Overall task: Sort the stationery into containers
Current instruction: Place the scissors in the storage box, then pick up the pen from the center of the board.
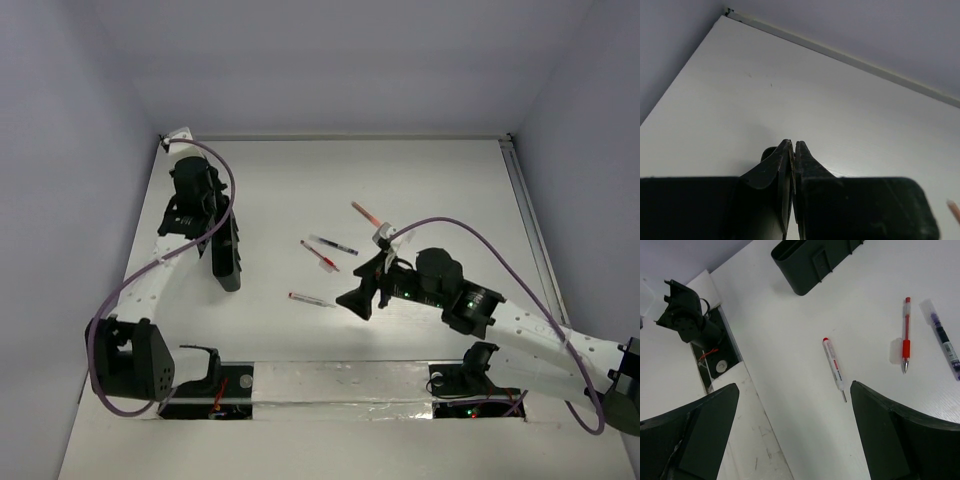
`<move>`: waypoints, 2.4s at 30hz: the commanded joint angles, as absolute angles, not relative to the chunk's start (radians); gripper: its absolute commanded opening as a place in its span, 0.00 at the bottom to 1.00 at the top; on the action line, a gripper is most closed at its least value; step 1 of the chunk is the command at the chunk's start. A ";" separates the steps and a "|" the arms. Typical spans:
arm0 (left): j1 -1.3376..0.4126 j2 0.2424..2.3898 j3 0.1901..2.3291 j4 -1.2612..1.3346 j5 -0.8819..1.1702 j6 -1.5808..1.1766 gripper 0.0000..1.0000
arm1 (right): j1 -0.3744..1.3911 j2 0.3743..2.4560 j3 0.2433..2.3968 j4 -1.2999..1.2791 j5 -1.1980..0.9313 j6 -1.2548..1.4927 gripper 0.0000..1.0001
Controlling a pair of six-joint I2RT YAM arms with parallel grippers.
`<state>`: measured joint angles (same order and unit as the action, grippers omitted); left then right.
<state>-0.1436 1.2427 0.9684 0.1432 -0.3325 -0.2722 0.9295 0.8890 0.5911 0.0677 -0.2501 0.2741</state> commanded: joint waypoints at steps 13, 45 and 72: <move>-0.103 1.324 0.980 0.245 -0.210 -0.089 0.00 | 0.930 0.822 0.565 0.141 -0.150 0.288 0.98; -0.064 1.433 0.950 0.262 -0.199 -0.074 0.10 | 0.930 0.838 0.574 0.123 -0.075 0.279 0.99; -0.142 1.086 0.994 0.128 0.032 -0.215 0.42 | 0.930 0.992 0.626 0.074 -0.077 0.272 0.70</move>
